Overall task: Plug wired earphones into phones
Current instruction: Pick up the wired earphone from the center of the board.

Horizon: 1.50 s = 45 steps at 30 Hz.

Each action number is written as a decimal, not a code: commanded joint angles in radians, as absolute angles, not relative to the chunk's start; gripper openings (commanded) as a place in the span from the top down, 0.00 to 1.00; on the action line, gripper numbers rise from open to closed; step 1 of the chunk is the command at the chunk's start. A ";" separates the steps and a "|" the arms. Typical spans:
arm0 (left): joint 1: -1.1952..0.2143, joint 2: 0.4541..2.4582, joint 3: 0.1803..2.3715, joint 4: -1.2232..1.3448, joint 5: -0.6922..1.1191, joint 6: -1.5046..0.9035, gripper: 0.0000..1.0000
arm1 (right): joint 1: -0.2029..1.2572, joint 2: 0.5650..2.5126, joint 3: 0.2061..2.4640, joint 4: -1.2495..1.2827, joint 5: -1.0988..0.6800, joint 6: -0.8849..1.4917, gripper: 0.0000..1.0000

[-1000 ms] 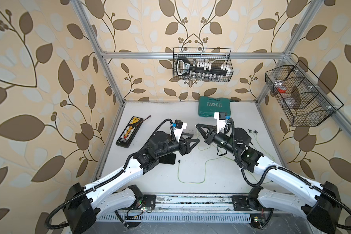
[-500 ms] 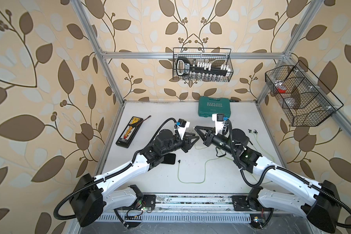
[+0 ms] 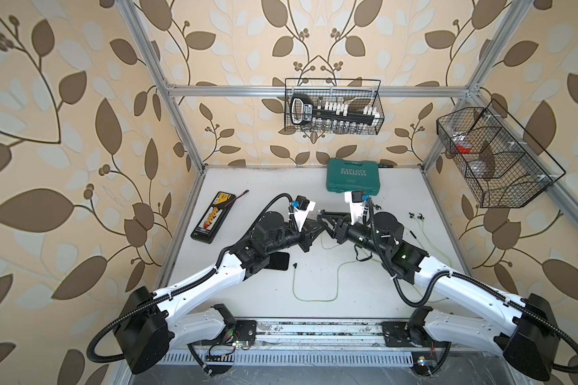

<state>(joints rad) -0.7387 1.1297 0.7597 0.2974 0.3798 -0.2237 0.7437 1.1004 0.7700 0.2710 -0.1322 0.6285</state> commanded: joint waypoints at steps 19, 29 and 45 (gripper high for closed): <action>-0.736 1.069 0.795 0.298 0.545 -0.102 1.00 | 0.667 0.970 0.756 0.235 -0.360 0.590 0.67; -0.736 1.078 0.798 0.300 0.556 -0.104 1.00 | 0.667 0.979 0.746 0.268 -0.403 0.586 0.77; -0.736 1.081 0.802 0.293 0.528 -0.109 1.00 | 0.667 0.996 0.748 0.258 -0.397 0.586 0.80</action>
<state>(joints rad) -0.7387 1.0988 0.7597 0.2611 0.5213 -0.1322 0.6712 0.9936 0.7593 0.2501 -0.3828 0.5976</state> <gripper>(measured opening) 0.047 0.202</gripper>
